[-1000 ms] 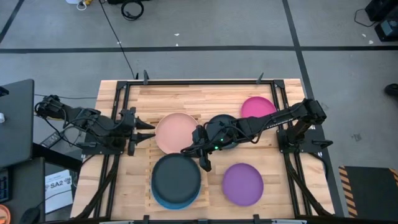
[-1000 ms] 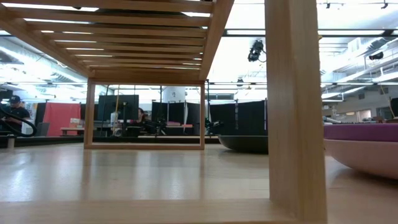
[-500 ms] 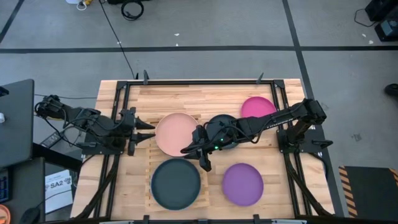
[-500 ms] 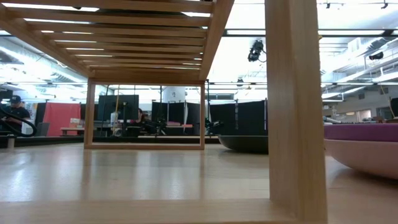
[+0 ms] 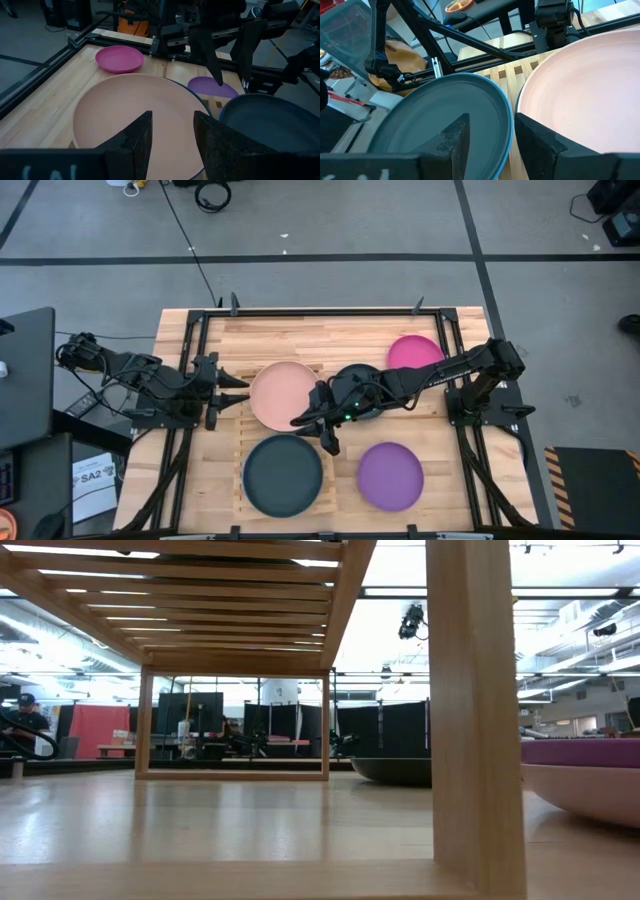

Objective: Place and stack plates onto a shelf
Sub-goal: Stack the pink plate on top of the brown plate on the shelf

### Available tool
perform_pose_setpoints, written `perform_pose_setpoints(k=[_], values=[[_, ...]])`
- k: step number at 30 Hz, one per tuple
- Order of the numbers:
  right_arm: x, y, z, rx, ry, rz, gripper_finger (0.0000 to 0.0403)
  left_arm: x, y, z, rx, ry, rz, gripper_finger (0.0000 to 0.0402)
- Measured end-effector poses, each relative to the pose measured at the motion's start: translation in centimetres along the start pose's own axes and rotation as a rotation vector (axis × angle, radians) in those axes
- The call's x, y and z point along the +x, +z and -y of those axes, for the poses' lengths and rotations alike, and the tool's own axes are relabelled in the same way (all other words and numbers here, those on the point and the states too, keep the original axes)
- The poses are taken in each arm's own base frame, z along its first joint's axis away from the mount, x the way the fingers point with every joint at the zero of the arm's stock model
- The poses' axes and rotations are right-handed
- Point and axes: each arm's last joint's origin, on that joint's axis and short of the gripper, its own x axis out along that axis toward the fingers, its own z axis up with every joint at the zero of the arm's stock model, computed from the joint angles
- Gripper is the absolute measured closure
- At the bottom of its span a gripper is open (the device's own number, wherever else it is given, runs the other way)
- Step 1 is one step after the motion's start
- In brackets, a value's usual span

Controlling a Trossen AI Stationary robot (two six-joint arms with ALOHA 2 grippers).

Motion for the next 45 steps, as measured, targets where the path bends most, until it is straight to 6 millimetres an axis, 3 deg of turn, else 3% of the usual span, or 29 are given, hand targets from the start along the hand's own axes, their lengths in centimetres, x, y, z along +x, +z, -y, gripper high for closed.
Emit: perform_pose_setpoints(k=[10, 17, 24, 29, 38, 45], values=[[-0.1, 0.2, 0.3, 0.005, 0.031, -0.009, 0.0243, 0.0, 0.0, 0.0, 0.0, 0.0, 0.0, 0.0251], [-2.0, 1.4, 0.5, -0.003, 0.147, -0.021, 0.0243, 0.0, 0.0, 0.0, 0.001, 0.0, 0.0, 0.0251], [-6.7, 3.3, 0.5, -0.086, 0.132, 0.027, 0.0243, 0.0, 0.0, 0.0, 0.001, 0.001, -0.002, 0.0251], [-11.2, 3.8, 1.1, -0.09, 0.01, 0.01, 0.0243, 0.0, 0.0, 0.0, 0.002, 0.0, -0.002, 0.0251], [-18.8, 2.1, 2.1, -0.095, -0.329, -0.129, 0.0243, 0.0, 0.0, 0.0, 0.002, 0.001, -0.002, 0.0251], [-21.8, 0.2, 2.8, -0.102, -0.59, -0.262, 0.0243, 0.0, 0.0, 0.0, 0.002, 0.001, -0.002, 0.0251]])
